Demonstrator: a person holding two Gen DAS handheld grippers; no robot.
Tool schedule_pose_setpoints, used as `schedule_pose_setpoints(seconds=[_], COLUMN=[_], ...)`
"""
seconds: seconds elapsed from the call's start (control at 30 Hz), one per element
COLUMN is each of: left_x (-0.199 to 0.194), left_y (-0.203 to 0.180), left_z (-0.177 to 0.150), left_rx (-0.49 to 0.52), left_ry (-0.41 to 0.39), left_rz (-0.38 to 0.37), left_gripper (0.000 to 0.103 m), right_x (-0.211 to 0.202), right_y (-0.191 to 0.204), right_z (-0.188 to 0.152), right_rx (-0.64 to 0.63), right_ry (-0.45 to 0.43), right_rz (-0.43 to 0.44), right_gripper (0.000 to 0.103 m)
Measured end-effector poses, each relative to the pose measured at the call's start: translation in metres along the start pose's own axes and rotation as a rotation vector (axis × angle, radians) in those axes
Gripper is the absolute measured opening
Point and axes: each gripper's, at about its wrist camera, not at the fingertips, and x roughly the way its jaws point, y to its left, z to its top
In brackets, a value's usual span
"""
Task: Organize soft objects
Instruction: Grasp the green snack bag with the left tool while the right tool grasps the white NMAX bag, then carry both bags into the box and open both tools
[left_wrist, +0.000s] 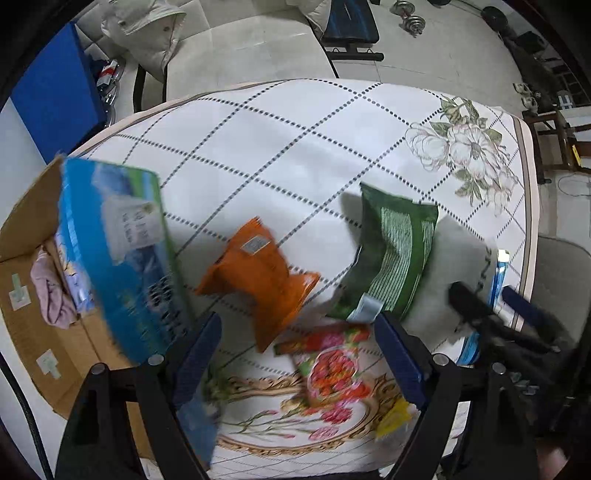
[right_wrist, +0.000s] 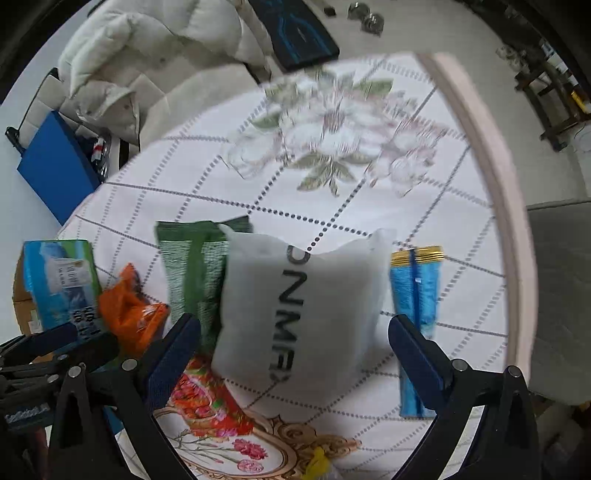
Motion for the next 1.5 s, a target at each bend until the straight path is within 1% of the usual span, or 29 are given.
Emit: schedule_pose_setpoints(seconds=[0.1,0.13,0.17,0.23,0.27,0.37,0.5,0.57,0.6,0.63,0.67,0.7,0.73,0.77,0.8,0.83,0.87,0.9,0.93,0.97,1.03,1.1,1.2,1.27,1.3,1.37,1.4,1.43,1.5], left_x=[0.001,0.001,0.001,0.001,0.002,0.017,0.046,0.057,0.060,0.063,0.066,0.071,0.075,0.077,0.075,0.074,0.069,0.064,0.058,0.048,0.027,-0.002,-0.050,-0.082,-0.093,-0.113,-0.121,-0.125,-0.125], left_y=[-0.007,-0.009,-0.013,-0.021,-0.026,-0.042,-0.062,-0.065,-0.068,-0.069,-0.071,-0.072,-0.073,-0.074,-0.075,-0.074,-0.073,-0.073,-0.073,-0.075,-0.072,-0.067,-0.049,-0.024,-0.013,0.024,0.042,0.064,0.111], left_z=[0.005,0.006,0.008,0.010,0.012,0.017,0.026,0.032,0.033,0.034,0.035,0.034,0.033,0.031,0.030,0.027,0.024,0.021,0.018,0.012,0.003,-0.009,-0.034,-0.052,-0.063,-0.085,-0.093,-0.103,-0.120], left_rx=[-0.005,-0.004,0.001,0.014,0.021,0.047,0.082,0.075,0.074,0.075,0.077,0.082,0.089,0.091,0.090,0.086,0.081,0.076,0.073,0.075,0.079,0.083,0.082,0.072,0.068,0.051,0.038,0.025,-0.017], left_ry=[-0.002,-0.003,-0.003,-0.001,-0.006,0.024,0.082,0.099,0.102,0.100,0.097,0.107,0.123,0.118,0.103,0.090,0.062,0.044,0.030,0.004,-0.046,-0.108,-0.197,-0.252,-0.273,-0.305,-0.314,-0.316,-0.298], left_rz=[-0.001,-0.003,-0.005,-0.009,-0.012,-0.038,-0.042,-0.053,-0.051,-0.048,-0.045,-0.036,-0.032,-0.017,-0.010,-0.011,-0.012,-0.015,-0.017,-0.021,-0.031,-0.048,-0.089,-0.100,-0.101,-0.090,-0.077,-0.061,-0.030], left_gripper=[0.084,0.084,0.084,0.084,0.084,0.084,0.083,0.083,0.083,0.079,0.057,0.045,0.037,0.033,0.032,0.031,0.030,0.030,0.029,0.029,0.029,0.029,0.029,0.029,0.029,0.029,0.029,0.029,0.029], right_x=[0.025,0.030,0.033,0.034,0.033,0.029,0.030,0.033,0.034,0.037,0.039,0.042,0.045,0.047,0.048,0.049,0.047,0.044,0.036,0.030,0.014,-0.004,-0.039,-0.066,-0.082,-0.105,-0.113,-0.128,-0.138], right_y=[-0.003,-0.003,-0.003,-0.013,-0.020,-0.042,-0.062,-0.065,-0.067,-0.067,-0.069,-0.068,-0.067,-0.066,-0.065,-0.065,-0.065,-0.065,-0.057,-0.058,-0.055,-0.048,-0.028,-0.010,0.004,0.037,0.062,0.093,0.132], right_z=[0.006,0.007,0.007,0.005,0.005,0.005,0.006,0.005,0.008,0.007,0.012,0.012,0.011,0.011,0.011,0.010,0.009,0.008,0.009,0.007,0.004,0.002,-0.008,-0.022,-0.031,-0.044,-0.042,-0.053,-0.070], right_rx=[0.004,-0.011,-0.028,-0.030,-0.022,-0.020,0.004,0.006,0.003,-0.001,-0.004,-0.007,-0.015,-0.020,-0.021,-0.020,-0.019,-0.020,-0.022,-0.025,-0.027,-0.043,-0.078,-0.122,-0.155,-0.203,-0.228,-0.260,-0.314], right_ry=[0.048,0.049,0.047,0.062,0.071,0.072,0.107,0.115,0.119,0.127,0.135,0.141,0.144,0.146,0.143,0.140,0.132,0.121,0.112,0.102,0.073,0.042,-0.010,-0.050,-0.074,-0.101,-0.108,-0.115,-0.114], right_rz=[0.020,-0.015,-0.037,-0.017,-0.022,-0.077,-0.046,-0.073,-0.070,-0.075,-0.080,-0.091,-0.106,-0.115,-0.123,-0.127,-0.128,-0.131,-0.135,-0.135,-0.128,-0.110,-0.062,-0.023,-0.001,0.037,0.060,0.092,0.134], right_gripper=[0.103,0.101,0.097,0.095,0.094,0.094,0.095,0.097,0.097,0.099,0.101,0.102,0.102,0.102,0.102,0.099,0.094,0.091,0.084,0.078,0.077,0.077,0.077,0.077,0.077,0.077,0.077,0.077,0.077])
